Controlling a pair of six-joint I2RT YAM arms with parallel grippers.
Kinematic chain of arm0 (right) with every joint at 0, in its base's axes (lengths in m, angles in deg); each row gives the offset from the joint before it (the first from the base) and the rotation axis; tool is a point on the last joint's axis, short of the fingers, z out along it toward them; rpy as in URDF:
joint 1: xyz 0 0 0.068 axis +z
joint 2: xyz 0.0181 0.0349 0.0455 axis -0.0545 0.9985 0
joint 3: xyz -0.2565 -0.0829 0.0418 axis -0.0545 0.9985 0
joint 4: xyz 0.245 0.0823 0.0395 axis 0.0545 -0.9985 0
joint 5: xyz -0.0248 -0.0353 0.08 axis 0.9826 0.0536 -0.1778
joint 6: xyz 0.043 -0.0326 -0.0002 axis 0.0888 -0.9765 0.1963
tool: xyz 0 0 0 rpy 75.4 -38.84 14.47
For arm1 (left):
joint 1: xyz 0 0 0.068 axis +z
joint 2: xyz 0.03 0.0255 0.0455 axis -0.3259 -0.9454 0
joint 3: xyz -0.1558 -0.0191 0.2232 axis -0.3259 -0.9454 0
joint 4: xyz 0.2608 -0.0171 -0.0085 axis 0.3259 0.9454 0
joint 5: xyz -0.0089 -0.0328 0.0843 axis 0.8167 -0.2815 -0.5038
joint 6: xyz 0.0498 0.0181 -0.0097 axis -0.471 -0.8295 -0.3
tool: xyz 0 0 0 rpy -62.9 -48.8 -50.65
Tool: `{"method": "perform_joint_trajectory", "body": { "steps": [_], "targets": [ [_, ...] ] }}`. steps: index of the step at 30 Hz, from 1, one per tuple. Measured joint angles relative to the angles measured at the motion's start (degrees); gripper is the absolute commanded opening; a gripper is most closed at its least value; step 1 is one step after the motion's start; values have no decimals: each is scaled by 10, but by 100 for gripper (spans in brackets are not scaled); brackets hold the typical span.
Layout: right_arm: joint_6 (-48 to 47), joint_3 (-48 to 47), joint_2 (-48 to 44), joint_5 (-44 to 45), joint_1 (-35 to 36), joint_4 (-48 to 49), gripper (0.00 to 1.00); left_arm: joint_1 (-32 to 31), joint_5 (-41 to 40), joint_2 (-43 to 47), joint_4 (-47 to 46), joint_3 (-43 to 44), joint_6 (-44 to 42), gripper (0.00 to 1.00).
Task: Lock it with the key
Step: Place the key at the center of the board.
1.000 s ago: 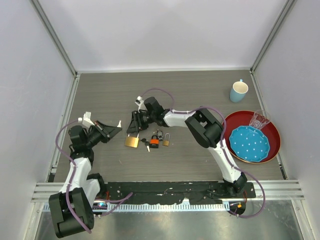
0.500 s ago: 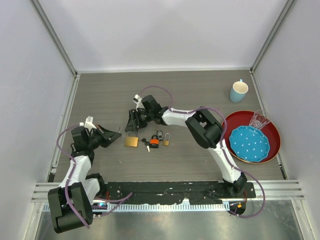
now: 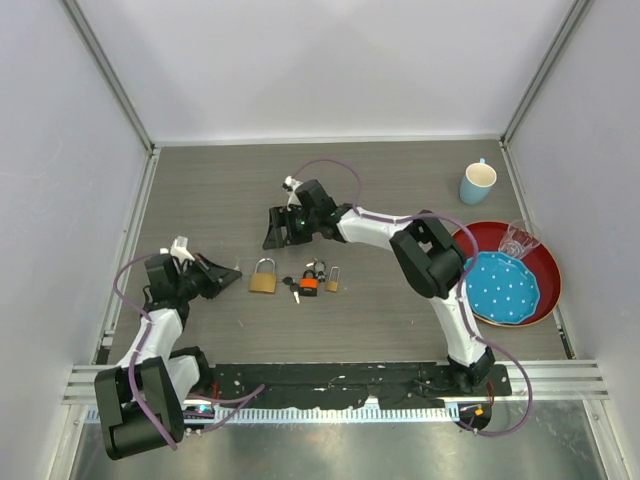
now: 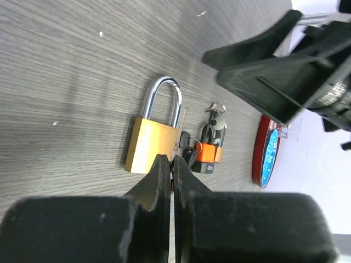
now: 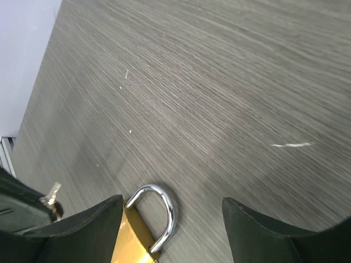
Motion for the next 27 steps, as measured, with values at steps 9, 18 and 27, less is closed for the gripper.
{"method": "perform_joint_trajectory", "body": {
  "steps": [9,18,27],
  "targets": [
    [-7,121,-154,1,-5,62,96,0,0,-42,9,5,-30,0],
    [2,219,-280,-14,-5,127,97,0,-14,-109,8,40,-65,0],
    [6,283,-332,-9,-6,136,97,-15,-13,-203,-9,64,-71,5]
  ]
}}
